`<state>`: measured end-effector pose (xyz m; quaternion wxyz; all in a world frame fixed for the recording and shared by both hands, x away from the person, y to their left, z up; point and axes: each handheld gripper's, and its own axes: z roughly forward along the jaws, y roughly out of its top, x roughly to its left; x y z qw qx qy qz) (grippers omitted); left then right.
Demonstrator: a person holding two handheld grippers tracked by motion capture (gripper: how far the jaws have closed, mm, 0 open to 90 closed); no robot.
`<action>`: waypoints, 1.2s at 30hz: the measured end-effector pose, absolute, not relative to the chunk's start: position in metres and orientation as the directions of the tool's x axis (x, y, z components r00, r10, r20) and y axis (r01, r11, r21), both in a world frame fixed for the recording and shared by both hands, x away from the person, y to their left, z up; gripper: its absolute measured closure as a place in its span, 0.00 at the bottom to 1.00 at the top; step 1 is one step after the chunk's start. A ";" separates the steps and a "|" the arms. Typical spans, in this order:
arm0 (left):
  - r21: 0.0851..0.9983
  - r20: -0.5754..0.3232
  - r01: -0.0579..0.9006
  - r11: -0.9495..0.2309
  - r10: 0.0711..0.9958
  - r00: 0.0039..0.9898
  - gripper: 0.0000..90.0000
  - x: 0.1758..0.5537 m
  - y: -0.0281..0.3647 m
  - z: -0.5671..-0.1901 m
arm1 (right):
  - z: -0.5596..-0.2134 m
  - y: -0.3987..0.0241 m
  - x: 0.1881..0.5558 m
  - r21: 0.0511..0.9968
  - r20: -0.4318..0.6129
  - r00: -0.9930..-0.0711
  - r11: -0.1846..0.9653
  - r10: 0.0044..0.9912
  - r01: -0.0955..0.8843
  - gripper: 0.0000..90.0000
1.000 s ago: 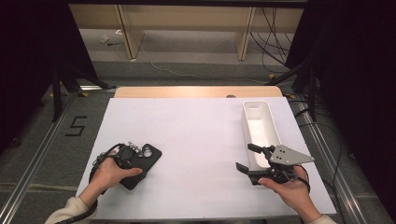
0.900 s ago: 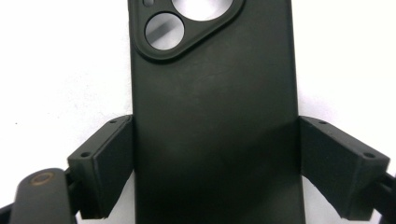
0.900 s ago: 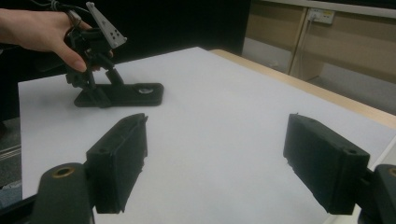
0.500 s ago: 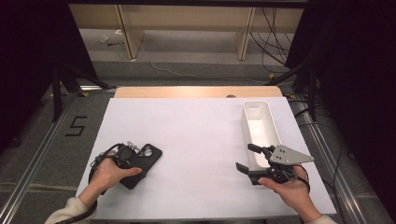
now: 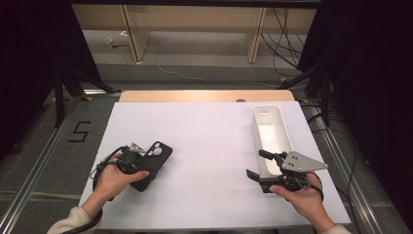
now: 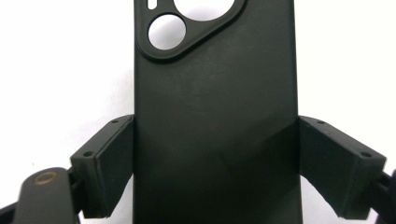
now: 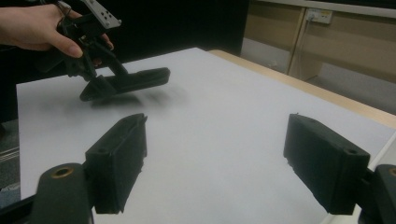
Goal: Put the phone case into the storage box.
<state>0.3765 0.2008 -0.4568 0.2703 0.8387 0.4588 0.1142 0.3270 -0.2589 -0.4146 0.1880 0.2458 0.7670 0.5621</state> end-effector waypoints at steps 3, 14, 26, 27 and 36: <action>0.593 -0.065 0.691 -0.412 0.832 0.552 0.17 0.375 0.199 -0.454 | -0.415 -0.259 0.327 0.955 -0.012 -0.809 0.248 0.588 0.166 0.25; 0.674 -0.069 0.629 -0.388 0.815 0.576 0.17 0.372 0.191 -0.445 | -0.414 -0.259 0.327 0.955 -0.015 -0.805 0.246 0.593 0.164 0.25; 0.736 -0.084 0.585 -0.341 0.811 0.579 0.17 0.370 0.181 -0.439 | -0.414 -0.258 0.327 0.956 -0.012 -0.801 0.242 0.598 0.167 0.25; 0.739 -0.079 0.580 -0.343 0.811 0.580 0.17 0.370 0.180 -0.439 | -0.414 -0.258 0.327 0.956 -0.011 -0.801 0.241 0.599 0.167 0.25; 0.766 -0.064 0.550 -0.333 0.812 0.580 0.17 0.369 0.173 -0.435 | -0.413 -0.257 0.328 0.957 -0.017 -0.799 0.241 0.600 0.161 0.25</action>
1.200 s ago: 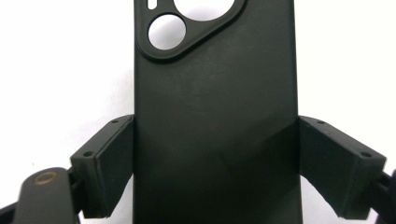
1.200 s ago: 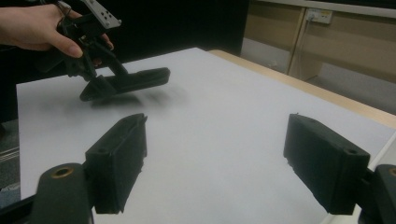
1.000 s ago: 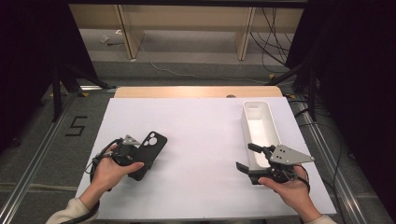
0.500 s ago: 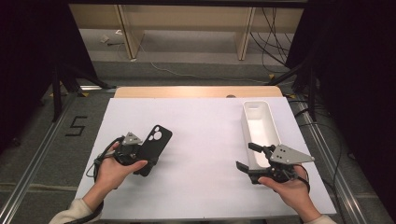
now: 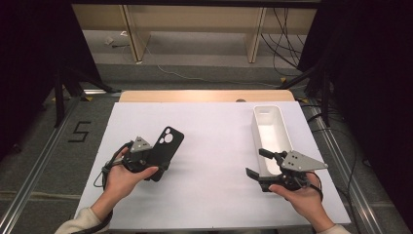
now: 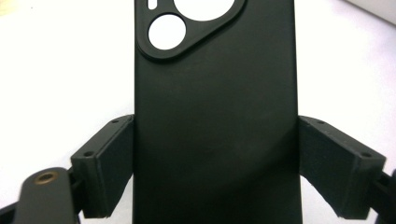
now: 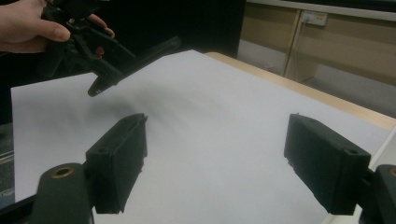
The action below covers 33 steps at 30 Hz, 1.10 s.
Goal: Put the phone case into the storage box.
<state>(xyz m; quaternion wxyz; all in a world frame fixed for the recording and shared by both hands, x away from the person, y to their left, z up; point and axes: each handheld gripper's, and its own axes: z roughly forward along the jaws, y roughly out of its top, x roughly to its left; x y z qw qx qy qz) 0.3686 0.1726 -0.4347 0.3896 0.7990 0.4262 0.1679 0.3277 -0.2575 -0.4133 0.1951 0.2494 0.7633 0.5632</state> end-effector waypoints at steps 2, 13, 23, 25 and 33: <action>0.771 -0.060 0.543 -0.332 0.811 0.581 0.17 0.369 0.172 -0.434 | -0.413 -0.257 0.328 0.956 -0.014 -0.798 0.241 0.602 0.165 0.25; 0.806 -0.054 0.506 -0.309 0.812 0.581 0.17 0.370 0.165 -0.431 | -0.413 -0.257 0.328 0.957 -0.012 -0.798 0.238 0.602 0.165 0.25; 0.818 -0.054 0.489 -0.303 0.806 0.589 0.17 0.372 0.162 -0.430 | -0.413 -0.256 0.328 0.958 -0.011 -0.799 0.237 0.602 0.165 0.25; 0.819 -0.055 0.489 -0.300 0.807 0.588 0.17 0.373 0.162 -0.430 | -0.413 -0.256 0.329 0.958 -0.011 -0.798 0.236 0.602 0.165 0.25; 0.825 -0.047 0.477 -0.303 0.804 0.593 0.17 0.374 0.156 -0.430 | -0.413 -0.256 0.330 0.959 -0.011 -0.796 0.231 0.606 0.163 0.25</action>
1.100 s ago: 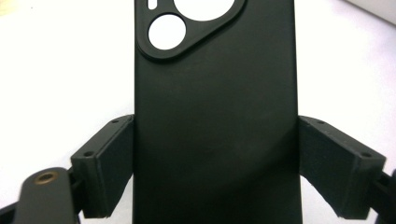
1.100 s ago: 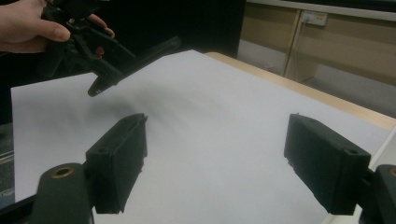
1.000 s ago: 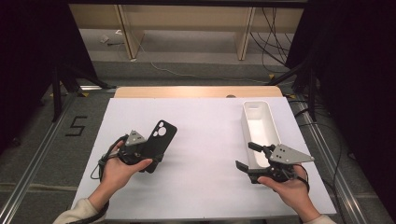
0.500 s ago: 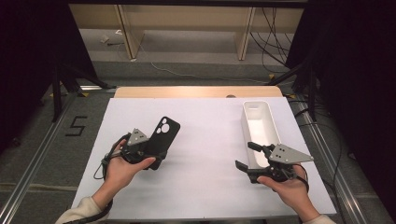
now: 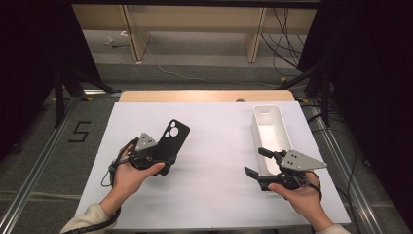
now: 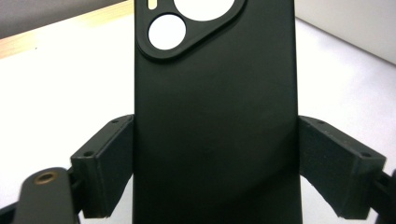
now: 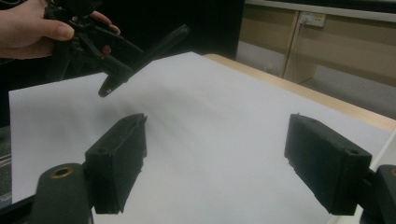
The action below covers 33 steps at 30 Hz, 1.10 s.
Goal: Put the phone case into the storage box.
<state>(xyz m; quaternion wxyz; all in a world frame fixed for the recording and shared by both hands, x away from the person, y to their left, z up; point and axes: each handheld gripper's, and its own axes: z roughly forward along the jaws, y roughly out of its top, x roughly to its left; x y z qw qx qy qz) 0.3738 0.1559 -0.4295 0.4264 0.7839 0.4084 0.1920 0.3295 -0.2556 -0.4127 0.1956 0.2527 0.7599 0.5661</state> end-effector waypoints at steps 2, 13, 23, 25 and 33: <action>0.826 -0.044 0.474 -0.306 0.803 0.594 0.17 0.373 0.154 -0.429 | -0.413 -0.255 0.330 0.959 -0.011 -0.796 0.231 0.605 0.163 0.25; 0.824 -0.036 0.465 -0.323 0.790 0.612 0.17 0.373 0.147 -0.430 | -0.413 -0.253 0.331 0.957 -0.011 -0.797 0.238 0.604 0.167 0.25; 0.826 -0.030 0.456 -0.330 0.783 0.621 0.17 0.373 0.140 -0.430 | -0.413 -0.249 0.333 0.956 -0.013 -0.797 0.240 0.604 0.166 0.24; 0.826 -0.031 0.456 -0.332 0.781 0.624 0.17 0.373 0.139 -0.430 | -0.413 -0.248 0.334 0.956 -0.012 -0.795 0.240 0.606 0.168 0.23; 0.827 -0.026 0.449 -0.337 0.776 0.630 0.17 0.373 0.136 -0.430 | -0.413 -0.243 0.337 0.955 -0.013 -0.789 0.241 0.614 0.172 0.18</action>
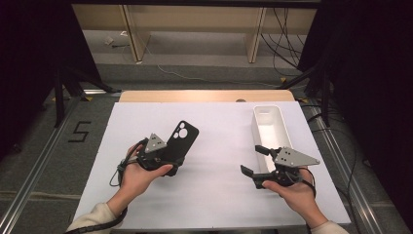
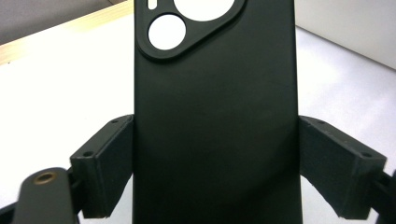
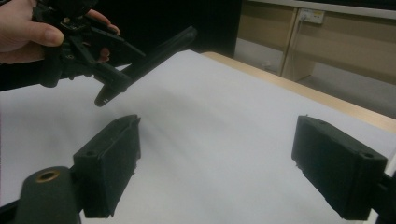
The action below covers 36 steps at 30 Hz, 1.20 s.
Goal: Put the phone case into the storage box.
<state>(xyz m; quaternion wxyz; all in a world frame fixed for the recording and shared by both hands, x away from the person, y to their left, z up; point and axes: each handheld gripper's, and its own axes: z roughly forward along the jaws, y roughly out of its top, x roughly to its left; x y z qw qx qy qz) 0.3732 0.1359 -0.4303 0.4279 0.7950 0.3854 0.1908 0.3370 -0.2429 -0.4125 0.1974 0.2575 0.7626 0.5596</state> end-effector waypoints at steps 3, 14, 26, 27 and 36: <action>0.828 -0.026 0.448 -0.337 0.775 0.631 0.17 0.373 0.136 -0.430 | -0.411 -0.242 0.338 0.956 -0.008 -0.781 0.235 0.624 0.177 0.17; 0.833 -0.020 0.438 -0.338 0.773 0.634 0.17 0.372 0.131 -0.430 | -0.408 -0.228 0.347 0.956 -0.007 -0.774 0.231 0.633 0.181 0.13; 0.829 -0.012 0.427 -0.361 0.753 0.658 0.17 0.373 0.117 -0.431 | -0.409 -0.225 0.355 0.954 0.002 -0.760 0.227 0.650 0.198 0.13; 0.830 -0.014 0.427 -0.359 0.752 0.659 0.17 0.373 0.116 -0.432 | -0.409 -0.225 0.356 0.953 0.003 -0.760 0.228 0.650 0.199 0.14; 0.832 -0.010 0.419 -0.363 0.747 0.665 0.17 0.373 0.112 -0.432 | -0.407 -0.214 0.363 0.954 0.003 -0.767 0.229 0.642 0.195 0.14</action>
